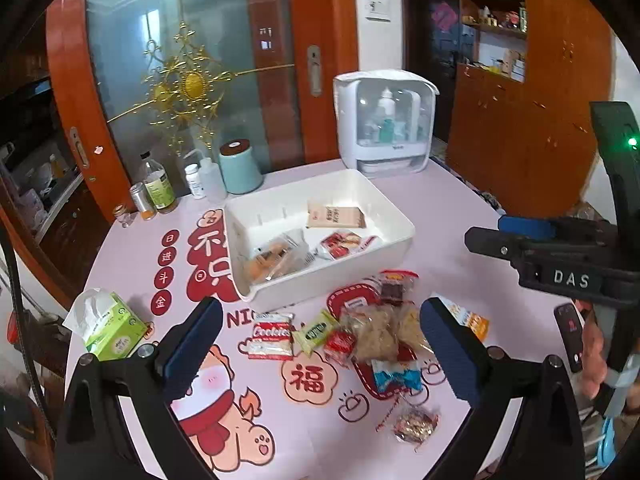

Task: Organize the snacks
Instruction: 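Move the left gripper over the small nut-cluster bag and close on it, then close the right gripper on the clear rice-cake bag while the left lifts the nut bag, then carry both held bags over the white tray and open both grippers, then move both grippers back toward the remaining snacks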

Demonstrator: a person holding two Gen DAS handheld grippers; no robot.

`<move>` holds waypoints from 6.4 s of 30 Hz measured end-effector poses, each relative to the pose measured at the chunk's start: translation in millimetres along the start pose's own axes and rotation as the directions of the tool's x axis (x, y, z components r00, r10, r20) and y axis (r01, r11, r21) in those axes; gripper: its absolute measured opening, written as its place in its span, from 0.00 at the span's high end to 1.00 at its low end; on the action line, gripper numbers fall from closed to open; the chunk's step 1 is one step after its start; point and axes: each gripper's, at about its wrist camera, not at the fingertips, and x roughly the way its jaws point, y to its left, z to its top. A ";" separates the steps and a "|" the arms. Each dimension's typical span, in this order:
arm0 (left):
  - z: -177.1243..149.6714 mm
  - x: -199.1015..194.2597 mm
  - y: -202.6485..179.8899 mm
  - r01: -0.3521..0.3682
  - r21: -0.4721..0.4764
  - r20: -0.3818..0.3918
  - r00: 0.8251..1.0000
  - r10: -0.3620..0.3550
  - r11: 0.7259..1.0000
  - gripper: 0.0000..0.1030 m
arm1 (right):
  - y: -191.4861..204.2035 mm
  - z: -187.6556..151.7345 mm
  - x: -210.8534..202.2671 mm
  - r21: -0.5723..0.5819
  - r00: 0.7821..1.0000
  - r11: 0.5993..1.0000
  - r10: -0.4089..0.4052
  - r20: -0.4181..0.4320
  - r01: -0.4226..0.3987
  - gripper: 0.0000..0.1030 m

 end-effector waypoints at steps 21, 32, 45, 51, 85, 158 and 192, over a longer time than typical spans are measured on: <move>-142.2 92.3 -75.9 0.178 0.012 -0.233 0.957 -0.170 0.984 0.04 | -47.9 -97.3 80.1 -0.057 0.985 0.998 -0.012 -0.169 0.002 0.42; -169.0 131.8 -91.8 0.172 -0.024 -0.316 0.933 -0.170 0.985 0.04 | -43.6 -112.0 140.0 -0.084 0.963 0.995 0.030 -0.266 -0.054 0.42; -181.2 161.5 -92.4 0.171 -0.077 -0.382 0.905 -0.187 0.982 0.04 | -43.1 -99.7 162.9 -0.191 0.961 0.980 0.001 -0.277 -0.056 0.42; -186.0 162.7 -98.0 0.170 -0.079 -0.389 0.902 -0.188 0.982 0.04 | -37.7 -93.9 168.0 -0.271 0.955 0.958 0.012 -0.297 -0.096 0.42; -173.2 145.9 -74.4 0.245 -0.158 -0.338 0.897 -0.286 0.956 0.67 | 1.2 -95.2 204.6 -0.510 0.893 0.840 -0.072 -0.445 -0.186 0.34; 139.1 130.1 103.3 -0.206 -0.175 0.055 0.974 0.219 0.963 0.60 | 12.0 149.7 91.8 0.053 0.988 0.997 -0.066 0.141 0.059 0.40; 98.1 199.2 79.5 -0.220 -0.111 -0.052 0.975 0.215 0.969 0.05 | -8.8 118.0 152.6 -0.006 0.995 0.995 -0.098 -0.037 0.097 0.33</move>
